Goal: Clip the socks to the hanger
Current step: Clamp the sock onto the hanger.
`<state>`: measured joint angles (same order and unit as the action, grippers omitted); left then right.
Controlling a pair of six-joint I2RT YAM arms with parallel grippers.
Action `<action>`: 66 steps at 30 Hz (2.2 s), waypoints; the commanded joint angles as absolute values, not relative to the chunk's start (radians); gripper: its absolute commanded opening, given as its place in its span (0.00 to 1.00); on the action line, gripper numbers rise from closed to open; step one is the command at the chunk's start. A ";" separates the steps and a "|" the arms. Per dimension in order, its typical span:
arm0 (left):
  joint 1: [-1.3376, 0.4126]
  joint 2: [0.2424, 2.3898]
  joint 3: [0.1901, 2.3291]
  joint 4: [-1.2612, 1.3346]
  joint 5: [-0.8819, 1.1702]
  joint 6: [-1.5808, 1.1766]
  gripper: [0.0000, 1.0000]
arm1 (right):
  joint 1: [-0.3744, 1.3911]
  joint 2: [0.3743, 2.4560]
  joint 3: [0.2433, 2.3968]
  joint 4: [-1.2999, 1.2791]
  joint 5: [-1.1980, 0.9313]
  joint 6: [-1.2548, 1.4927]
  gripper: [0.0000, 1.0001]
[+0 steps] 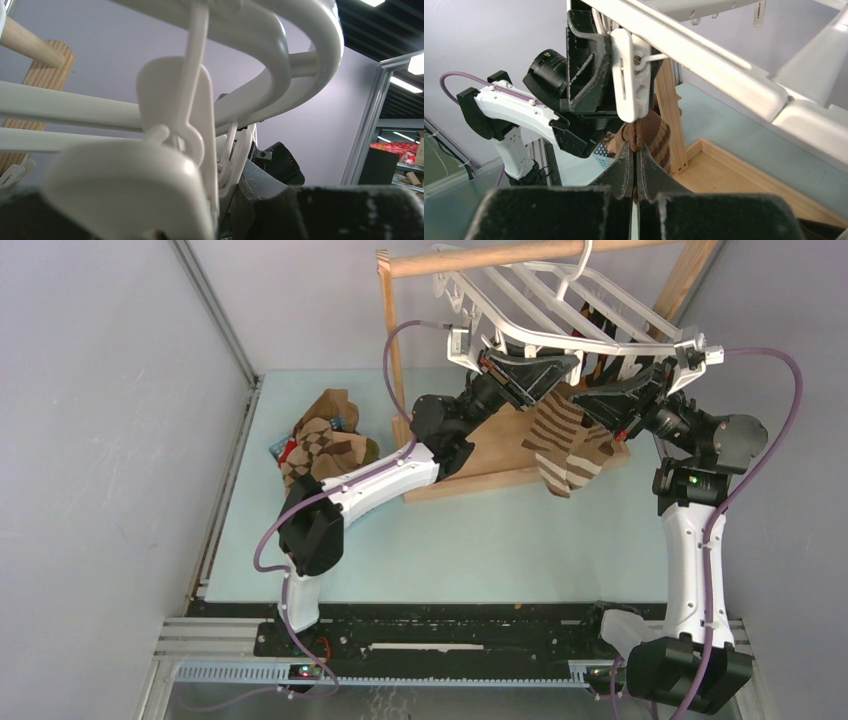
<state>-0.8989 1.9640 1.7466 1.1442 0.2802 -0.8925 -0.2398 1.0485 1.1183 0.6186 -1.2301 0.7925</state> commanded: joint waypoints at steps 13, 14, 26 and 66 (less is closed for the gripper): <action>-0.895 1.956 1.776 1.212 0.318 -0.930 0.04 | -0.250 1.050 1.170 0.658 -1.189 0.840 0.00; -0.895 1.958 1.777 1.212 0.319 -0.932 0.04 | -0.254 1.053 1.174 0.657 -1.187 0.842 0.00; -0.895 1.985 1.814 1.224 0.336 -0.963 0.04 | -0.258 1.078 1.199 0.667 -1.183 0.866 0.00; -0.878 1.967 1.798 1.197 0.375 -0.917 0.04 | -0.246 1.016 1.234 0.433 -1.237 0.768 0.00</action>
